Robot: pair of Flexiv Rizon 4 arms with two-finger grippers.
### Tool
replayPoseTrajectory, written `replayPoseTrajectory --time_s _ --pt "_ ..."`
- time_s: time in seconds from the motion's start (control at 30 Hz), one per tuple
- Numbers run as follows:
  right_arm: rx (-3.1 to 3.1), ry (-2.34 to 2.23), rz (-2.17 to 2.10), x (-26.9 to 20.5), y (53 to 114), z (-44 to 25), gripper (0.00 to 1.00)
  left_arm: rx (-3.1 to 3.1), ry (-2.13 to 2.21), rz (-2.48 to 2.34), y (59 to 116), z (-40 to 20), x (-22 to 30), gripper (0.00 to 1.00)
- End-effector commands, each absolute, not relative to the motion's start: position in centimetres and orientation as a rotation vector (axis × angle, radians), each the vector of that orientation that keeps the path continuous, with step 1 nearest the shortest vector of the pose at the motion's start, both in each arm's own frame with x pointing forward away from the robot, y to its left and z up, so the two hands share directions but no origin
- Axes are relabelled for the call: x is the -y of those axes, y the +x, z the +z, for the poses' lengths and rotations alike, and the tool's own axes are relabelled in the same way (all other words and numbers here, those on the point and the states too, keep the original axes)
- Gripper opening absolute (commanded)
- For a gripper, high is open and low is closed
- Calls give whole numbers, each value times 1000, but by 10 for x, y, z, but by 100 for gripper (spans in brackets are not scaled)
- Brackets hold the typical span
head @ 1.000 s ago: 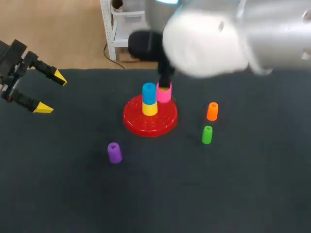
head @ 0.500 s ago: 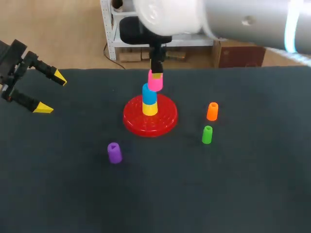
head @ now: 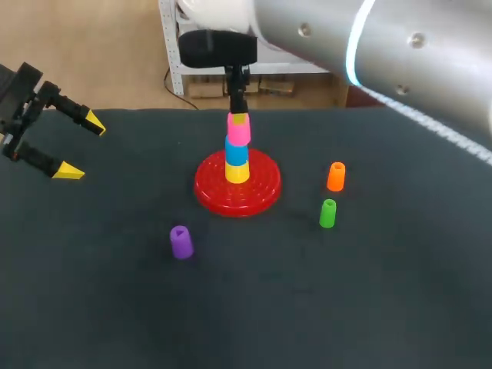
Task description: Pick up and stack the cylinders on the red base in this order: pink,purple,orange,green
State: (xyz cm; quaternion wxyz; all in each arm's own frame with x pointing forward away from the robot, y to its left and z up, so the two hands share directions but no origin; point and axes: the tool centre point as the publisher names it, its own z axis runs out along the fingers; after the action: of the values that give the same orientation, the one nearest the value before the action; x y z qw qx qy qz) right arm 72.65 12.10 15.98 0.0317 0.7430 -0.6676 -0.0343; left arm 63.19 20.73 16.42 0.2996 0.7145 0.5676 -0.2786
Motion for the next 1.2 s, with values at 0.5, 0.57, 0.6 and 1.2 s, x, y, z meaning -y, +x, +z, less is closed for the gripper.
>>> replayPoseTrajectory --time_s 0.5,0.57,0.6,1.2 --pt "2010 2260 -152 -131 743 145 0 -1504 1897 -738 632 163 -208 100" --pt "2016 2256 -149 -130 746 145 0 -1504 1897 -738 632 163 -208 100" --pt "2018 2255 -149 -130 747 145 0 -1504 1897 -738 632 163 -208 100" --pt "1953 2177 -275 -139 757 122 0 -1504 1897 -738 632 163 -208 100"
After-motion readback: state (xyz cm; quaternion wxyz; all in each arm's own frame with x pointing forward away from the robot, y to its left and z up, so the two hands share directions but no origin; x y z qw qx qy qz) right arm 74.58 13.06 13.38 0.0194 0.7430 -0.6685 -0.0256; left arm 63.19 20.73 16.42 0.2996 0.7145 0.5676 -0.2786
